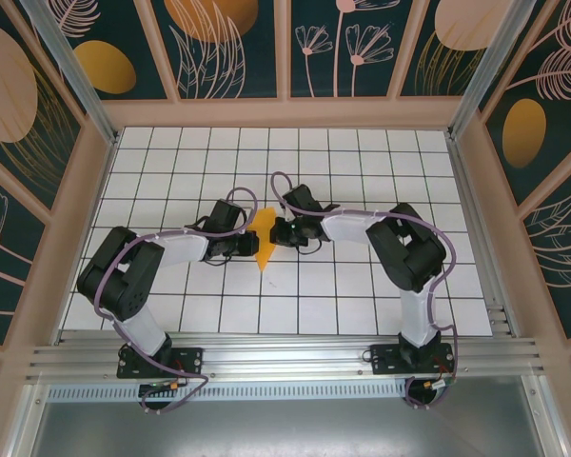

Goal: Fold a paper plane with a square sheet of paper (pick it up from the middle)
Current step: Third fold the triangle at the center of the table.

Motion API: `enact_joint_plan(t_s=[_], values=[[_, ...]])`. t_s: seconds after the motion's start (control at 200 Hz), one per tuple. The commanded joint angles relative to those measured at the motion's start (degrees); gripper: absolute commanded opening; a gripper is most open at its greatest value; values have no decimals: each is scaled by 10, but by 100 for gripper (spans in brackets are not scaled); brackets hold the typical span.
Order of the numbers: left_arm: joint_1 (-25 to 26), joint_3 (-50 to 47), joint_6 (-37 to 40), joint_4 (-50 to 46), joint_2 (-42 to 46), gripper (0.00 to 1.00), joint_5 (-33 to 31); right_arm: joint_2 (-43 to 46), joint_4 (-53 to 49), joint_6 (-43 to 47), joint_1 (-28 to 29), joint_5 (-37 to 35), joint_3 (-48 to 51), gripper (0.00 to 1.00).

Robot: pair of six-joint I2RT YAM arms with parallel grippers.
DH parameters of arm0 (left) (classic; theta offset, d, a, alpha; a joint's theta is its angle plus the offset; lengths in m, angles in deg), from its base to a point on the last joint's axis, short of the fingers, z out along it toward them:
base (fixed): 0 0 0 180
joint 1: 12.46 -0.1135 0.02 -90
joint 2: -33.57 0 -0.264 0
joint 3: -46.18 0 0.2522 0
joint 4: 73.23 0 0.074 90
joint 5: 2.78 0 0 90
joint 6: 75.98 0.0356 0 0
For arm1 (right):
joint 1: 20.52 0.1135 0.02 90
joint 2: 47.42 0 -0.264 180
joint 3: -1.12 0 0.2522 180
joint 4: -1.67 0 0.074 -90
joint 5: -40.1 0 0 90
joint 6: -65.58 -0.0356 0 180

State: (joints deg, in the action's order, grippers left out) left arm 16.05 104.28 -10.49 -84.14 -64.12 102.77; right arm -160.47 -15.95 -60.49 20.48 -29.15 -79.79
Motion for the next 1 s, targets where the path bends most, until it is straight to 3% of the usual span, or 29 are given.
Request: enact_joint_plan(t_s=[0.0, 0.225, 0.49, 0.751, 0.996], values=[[2, -3, -10, -4, 4, 10, 3, -5, 17, 5, 3, 16, -13, 7], [2, 3, -29, -2, 17, 11, -9, -17, 22, -6, 4, 13, -5, 7], [2, -31, -117, 34, 81, 17, -4, -20, 30, -25, 4, 4, 3, 6], [5, -140, -259, 169, 143, 17, 86, -14, 39, -46, 5, -5, 15, 6], [25, -150, -291, 191, 121, 15, 104, -13, 42, -49, 6, -5, 17, 6]])
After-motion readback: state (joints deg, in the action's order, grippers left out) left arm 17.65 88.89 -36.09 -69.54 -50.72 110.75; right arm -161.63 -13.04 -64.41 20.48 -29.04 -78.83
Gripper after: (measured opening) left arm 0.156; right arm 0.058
